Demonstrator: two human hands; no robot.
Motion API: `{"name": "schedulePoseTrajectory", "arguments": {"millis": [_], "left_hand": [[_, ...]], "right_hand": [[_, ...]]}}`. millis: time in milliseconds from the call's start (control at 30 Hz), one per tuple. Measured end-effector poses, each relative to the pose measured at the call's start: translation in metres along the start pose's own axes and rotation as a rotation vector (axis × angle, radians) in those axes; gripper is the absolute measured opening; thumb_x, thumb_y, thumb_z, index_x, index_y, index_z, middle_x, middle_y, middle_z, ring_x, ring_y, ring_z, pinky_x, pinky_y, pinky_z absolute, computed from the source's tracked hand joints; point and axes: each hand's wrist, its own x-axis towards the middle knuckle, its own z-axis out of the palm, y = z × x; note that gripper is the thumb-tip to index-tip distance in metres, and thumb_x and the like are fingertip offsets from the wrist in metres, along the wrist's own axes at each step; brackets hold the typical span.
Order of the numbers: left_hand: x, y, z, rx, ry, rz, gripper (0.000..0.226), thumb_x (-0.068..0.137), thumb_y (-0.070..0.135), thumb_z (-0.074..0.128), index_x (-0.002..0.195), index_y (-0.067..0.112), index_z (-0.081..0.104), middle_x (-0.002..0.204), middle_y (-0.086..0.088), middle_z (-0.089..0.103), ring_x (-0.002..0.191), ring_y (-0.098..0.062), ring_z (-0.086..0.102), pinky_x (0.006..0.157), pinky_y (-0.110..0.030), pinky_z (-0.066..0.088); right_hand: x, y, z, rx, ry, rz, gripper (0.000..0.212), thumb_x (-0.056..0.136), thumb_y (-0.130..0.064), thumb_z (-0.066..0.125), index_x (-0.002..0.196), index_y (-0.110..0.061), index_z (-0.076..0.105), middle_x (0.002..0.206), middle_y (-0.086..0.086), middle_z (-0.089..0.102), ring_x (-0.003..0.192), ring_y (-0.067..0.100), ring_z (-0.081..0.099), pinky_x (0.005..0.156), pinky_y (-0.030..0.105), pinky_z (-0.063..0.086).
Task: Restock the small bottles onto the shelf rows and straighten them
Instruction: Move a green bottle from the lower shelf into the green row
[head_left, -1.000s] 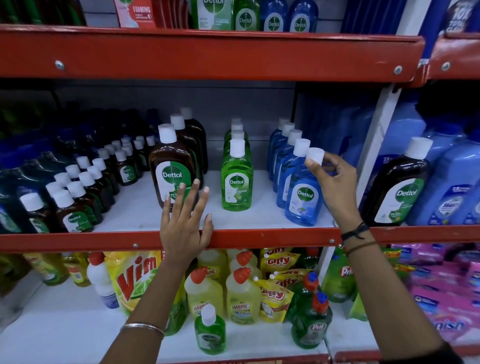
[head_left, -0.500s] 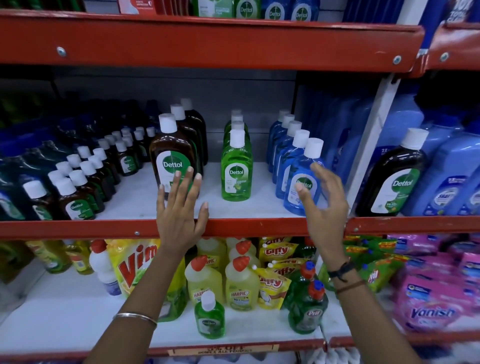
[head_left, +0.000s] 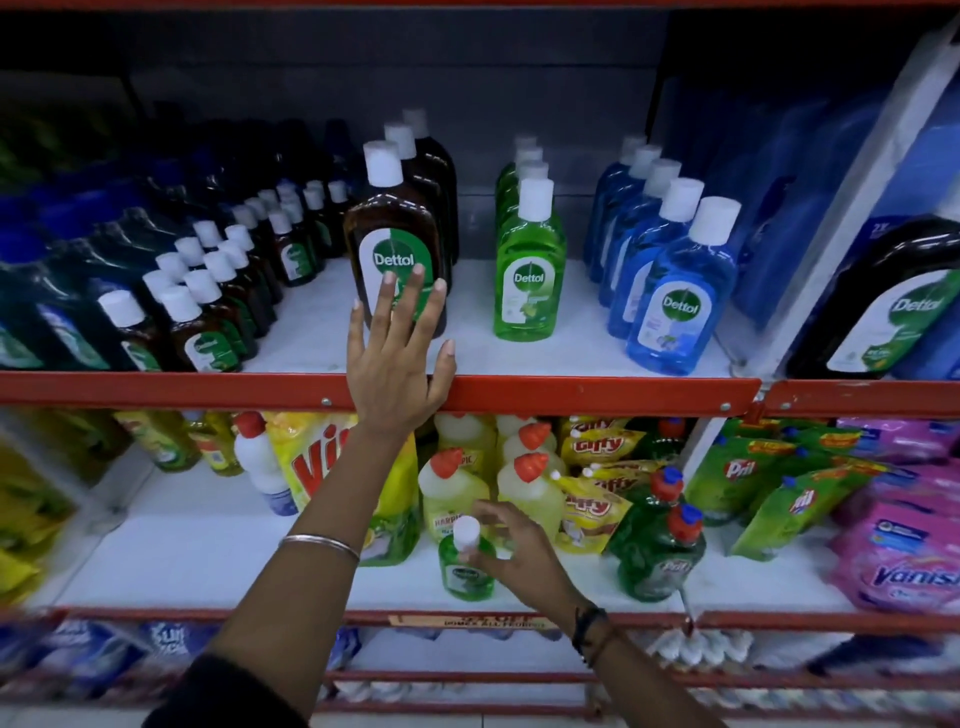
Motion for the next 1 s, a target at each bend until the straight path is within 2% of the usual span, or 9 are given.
{"name": "schedulePoseTrajectory", "arguments": {"millis": [33, 100, 200, 367, 533, 700, 833, 900, 1000], "left_hand": [[-0.001, 0.000, 0.000, 0.000, 0.000, 0.000, 0.055, 0.098, 0.041, 0.037, 0.150, 0.025, 0.031, 0.156, -0.003, 0.036, 0.146, -0.023, 0.027, 0.117, -0.050, 0.022], [0.000, 0.000, 0.001, 0.001, -0.005, 0.001, 0.055, 0.098, 0.042, 0.035, 0.150, 0.025, 0.031, 0.155, -0.003, 0.036, 0.146, -0.023, 0.027, 0.117, -0.050, 0.023], [0.000, 0.000, 0.001, -0.001, -0.004, 0.005, 0.055, 0.098, 0.043, 0.034, 0.150, 0.025, 0.031, 0.155, -0.003, 0.037, 0.146, -0.023, 0.028, 0.117, -0.049, 0.023], [0.000, 0.001, 0.000, -0.013, -0.006, 0.005, 0.055, 0.098, 0.042, 0.036, 0.150, 0.025, 0.030, 0.155, -0.003, 0.037, 0.146, -0.023, 0.028, 0.116, -0.050, 0.026], [0.002, 0.002, -0.001, -0.019, -0.013, 0.002, 0.056, 0.097, 0.041, 0.037, 0.151, 0.026, 0.028, 0.156, -0.003, 0.036, 0.146, -0.022, 0.027, 0.116, -0.051, 0.026], [0.002, 0.001, -0.001, -0.018, -0.029, 0.006, 0.059, 0.096, 0.040, 0.038, 0.152, 0.027, 0.026, 0.157, -0.002, 0.033, 0.147, -0.022, 0.025, 0.116, -0.049, 0.023], [0.003, 0.000, -0.002, -0.031, -0.040, 0.000, 0.057, 0.097, 0.041, 0.036, 0.152, 0.027, 0.027, 0.157, -0.001, 0.032, 0.147, -0.022, 0.024, 0.115, -0.050, 0.025], [0.003, 0.001, -0.002, -0.037, -0.034, 0.001, 0.057, 0.097, 0.041, 0.037, 0.151, 0.026, 0.028, 0.157, -0.001, 0.031, 0.147, -0.023, 0.024, 0.114, -0.050, 0.026], [0.002, 0.000, -0.002, -0.036, -0.024, 0.011, 0.058, 0.097, 0.041, 0.038, 0.151, 0.026, 0.028, 0.157, -0.001, 0.030, 0.147, -0.023, 0.025, 0.115, -0.048, 0.024]], "right_hand": [[0.000, 0.003, 0.004, 0.007, 0.002, 0.012, 0.065, 0.070, -0.064, 0.066, 0.125, -0.035, 0.050, 0.128, -0.013, 0.056, 0.116, -0.006, 0.051, 0.099, 0.020, 0.042], [0.001, 0.006, 0.010, 0.045, 0.029, 0.046, 0.049, 0.074, -0.047, 0.074, 0.117, -0.033, 0.056, 0.116, -0.018, 0.059, 0.105, -0.014, 0.053, 0.090, 0.010, 0.042], [0.006, 0.009, 0.012, 0.075, 0.088, 0.043, 0.037, 0.076, -0.027, 0.078, 0.110, -0.023, 0.064, 0.107, -0.016, 0.064, 0.100, -0.011, 0.058, 0.085, 0.008, 0.044], [0.005, 0.001, -0.002, 0.137, 0.164, 0.003, 0.030, 0.075, -0.020, 0.079, 0.103, -0.021, 0.070, 0.106, 0.000, 0.071, 0.100, 0.008, 0.066, 0.087, 0.020, 0.049], [0.000, -0.044, -0.035, 0.168, 0.262, -0.114, 0.037, 0.073, -0.014, 0.080, 0.094, -0.043, 0.070, 0.095, -0.013, 0.074, 0.094, 0.009, 0.068, 0.083, 0.022, 0.053], [-0.004, -0.104, -0.074, 0.214, 0.369, -0.310, 0.032, 0.071, -0.021, 0.079, 0.097, -0.037, 0.072, 0.095, -0.012, 0.072, 0.088, 0.014, 0.068, 0.079, 0.030, 0.056], [-0.006, -0.155, -0.106, 0.292, 0.431, -0.454, 0.033, 0.072, -0.014, 0.078, 0.104, -0.013, 0.070, 0.093, 0.002, 0.074, 0.084, 0.019, 0.070, 0.074, 0.028, 0.058], [-0.004, -0.181, -0.123, 0.292, 0.481, -0.533, 0.030, 0.074, -0.015, 0.075, 0.103, -0.015, 0.071, 0.094, 0.006, 0.074, 0.085, 0.024, 0.070, 0.076, 0.032, 0.059], [0.006, -0.213, -0.147, 0.328, 0.521, -0.620, 0.024, 0.079, -0.012, 0.070, 0.101, -0.022, 0.071, 0.089, -0.008, 0.076, 0.085, 0.017, 0.071, 0.077, 0.029, 0.058]]}}
